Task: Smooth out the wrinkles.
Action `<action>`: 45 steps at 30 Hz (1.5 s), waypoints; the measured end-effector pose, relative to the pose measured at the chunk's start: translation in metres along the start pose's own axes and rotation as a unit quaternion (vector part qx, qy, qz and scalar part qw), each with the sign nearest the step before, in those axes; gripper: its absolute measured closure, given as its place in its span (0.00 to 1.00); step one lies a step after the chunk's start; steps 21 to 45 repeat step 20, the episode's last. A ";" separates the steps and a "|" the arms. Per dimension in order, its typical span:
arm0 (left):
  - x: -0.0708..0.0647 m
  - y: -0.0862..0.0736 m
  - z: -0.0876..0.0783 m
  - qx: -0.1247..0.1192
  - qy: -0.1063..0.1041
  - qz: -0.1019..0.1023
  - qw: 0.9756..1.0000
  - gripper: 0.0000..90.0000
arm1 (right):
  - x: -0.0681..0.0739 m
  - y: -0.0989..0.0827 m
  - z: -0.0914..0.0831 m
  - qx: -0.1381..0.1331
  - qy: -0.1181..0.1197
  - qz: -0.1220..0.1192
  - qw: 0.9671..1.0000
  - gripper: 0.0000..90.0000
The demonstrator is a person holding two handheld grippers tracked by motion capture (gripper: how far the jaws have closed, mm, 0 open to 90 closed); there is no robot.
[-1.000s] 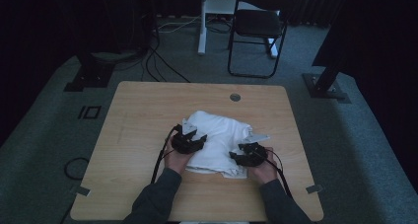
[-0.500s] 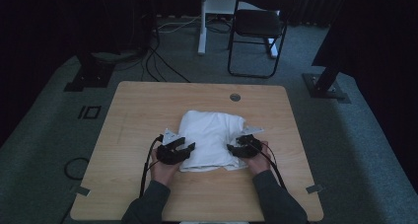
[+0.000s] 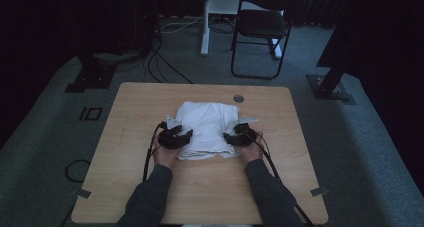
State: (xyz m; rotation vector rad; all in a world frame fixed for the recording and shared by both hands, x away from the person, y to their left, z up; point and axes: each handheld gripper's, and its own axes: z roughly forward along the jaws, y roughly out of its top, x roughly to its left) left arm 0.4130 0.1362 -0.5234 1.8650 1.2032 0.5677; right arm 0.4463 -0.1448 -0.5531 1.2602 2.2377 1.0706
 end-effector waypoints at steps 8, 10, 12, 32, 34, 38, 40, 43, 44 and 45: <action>0.005 0.008 -0.024 -0.029 -0.006 -0.015 0.999 0.51 | -0.007 0.002 -0.035 -0.050 -0.009 0.016 0.999 0.42; 0.008 0.007 -0.041 -0.043 -0.010 -0.012 0.999 0.50 | -0.009 0.000 -0.048 -0.054 -0.007 0.016 0.998 0.41; 0.013 0.006 -0.055 -0.052 -0.016 -0.016 0.998 0.50 | -0.013 -0.005 -0.065 -0.063 -0.007 0.015 0.998 0.40; 0.037 0.003 -0.105 -0.097 -0.017 -0.037 0.994 0.48 | -0.035 -0.031 -0.106 -0.079 -0.007 0.042 0.996 0.37; 0.037 0.003 -0.105 -0.097 -0.017 -0.037 0.994 0.48 | -0.035 -0.031 -0.106 -0.079 -0.007 0.042 0.996 0.37; 0.037 0.003 -0.105 -0.097 -0.017 -0.037 0.994 0.48 | -0.035 -0.031 -0.106 -0.079 -0.007 0.042 0.996 0.37; 0.037 0.003 -0.105 -0.097 -0.017 -0.037 0.994 0.48 | -0.035 -0.031 -0.106 -0.079 -0.007 0.042 0.996 0.37; 0.037 0.003 -0.105 -0.097 -0.017 -0.037 0.994 0.48 | -0.035 -0.031 -0.106 -0.079 -0.007 0.042 0.996 0.37; 0.037 0.003 -0.105 -0.097 -0.017 -0.037 0.994 0.48 | -0.035 -0.031 -0.106 -0.079 -0.007 0.042 0.996 0.37; 0.037 0.003 -0.105 -0.097 -0.017 -0.037 0.994 0.48 | -0.035 -0.031 -0.106 -0.079 -0.007 0.042 0.996 0.37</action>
